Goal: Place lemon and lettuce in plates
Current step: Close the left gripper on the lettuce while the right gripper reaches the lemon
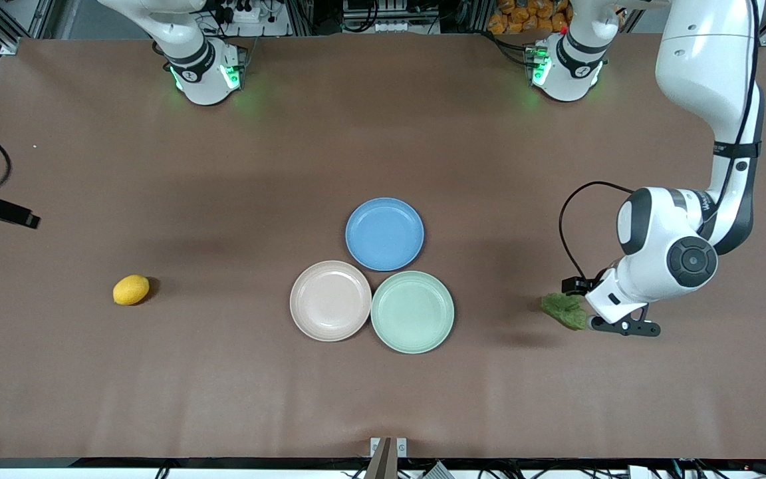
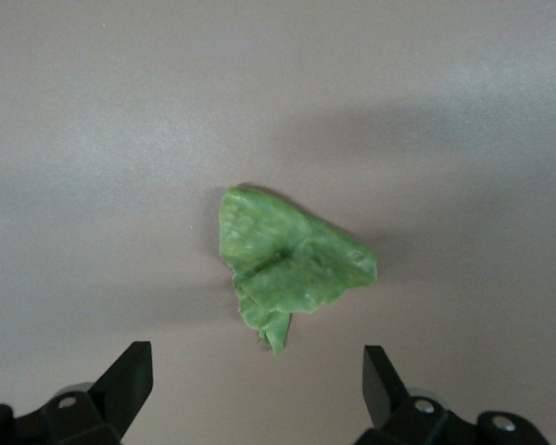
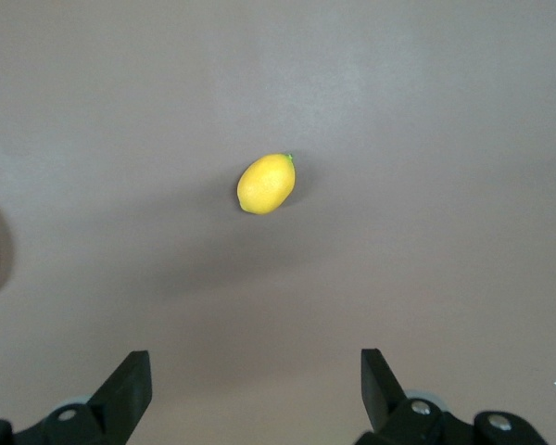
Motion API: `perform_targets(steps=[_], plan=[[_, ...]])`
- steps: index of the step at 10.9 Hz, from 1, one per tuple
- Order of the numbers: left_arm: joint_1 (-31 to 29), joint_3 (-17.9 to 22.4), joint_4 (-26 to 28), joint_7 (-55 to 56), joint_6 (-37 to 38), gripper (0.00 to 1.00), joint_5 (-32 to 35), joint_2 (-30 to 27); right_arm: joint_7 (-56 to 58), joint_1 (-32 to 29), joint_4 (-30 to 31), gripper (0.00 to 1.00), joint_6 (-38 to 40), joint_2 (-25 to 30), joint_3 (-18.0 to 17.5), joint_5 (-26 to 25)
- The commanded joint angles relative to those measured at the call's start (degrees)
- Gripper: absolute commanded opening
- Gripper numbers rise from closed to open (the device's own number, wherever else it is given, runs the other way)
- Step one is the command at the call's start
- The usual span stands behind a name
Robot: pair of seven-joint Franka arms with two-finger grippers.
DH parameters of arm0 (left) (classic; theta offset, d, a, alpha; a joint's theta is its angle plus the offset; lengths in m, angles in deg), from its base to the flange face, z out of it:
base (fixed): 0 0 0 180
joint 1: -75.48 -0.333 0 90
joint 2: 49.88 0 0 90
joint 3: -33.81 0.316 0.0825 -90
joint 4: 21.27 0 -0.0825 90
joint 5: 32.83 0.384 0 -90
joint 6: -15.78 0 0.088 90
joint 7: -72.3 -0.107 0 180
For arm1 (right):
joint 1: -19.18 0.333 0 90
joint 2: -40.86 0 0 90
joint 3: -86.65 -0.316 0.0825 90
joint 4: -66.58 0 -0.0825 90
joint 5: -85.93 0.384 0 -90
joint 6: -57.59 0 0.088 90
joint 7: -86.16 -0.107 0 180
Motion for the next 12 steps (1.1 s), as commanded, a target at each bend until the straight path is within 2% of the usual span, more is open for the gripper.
perform_targets(steps=[1,3,5,9,11,12], plan=[[0.2,0.2,0.0,-0.9,-3.6,1.00,-0.6,2.1,0.8,-0.3,1.0,1.00,-3.8,-4.7,-0.5,0.3],[0.2,-0.5,0.4,-0.8,-6.8,1.00,-1.0,4.0,1.6,-0.1,2.0,1.00,-9.1,-9.0,-0.6,0.3],[0.2,-0.9,0.5,-0.1,-9.7,1.00,-1.2,5.5,1.6,0.0,4.5,1.00,-13.3,-10.3,-0.7,0.3],[0.2,-0.9,2.5,0.0,-14.7,1.00,-1.2,7.0,1.6,-0.9,5.0,1.00,-17.6,-14.0,-0.7,0.5],[0.2,-0.9,2.5,0.0,-16.7,0.99,-1.2,8.4,1.9,-1.3,5.0,1.00,-20.2,-16.6,-0.6,3.5],[0.2,-0.9,2.7,0.0,-17.5,0.95,-1.2,9.0,1.9,-1.3,5.0,1.00,-21.7,-17.6,-0.6,4.3]])
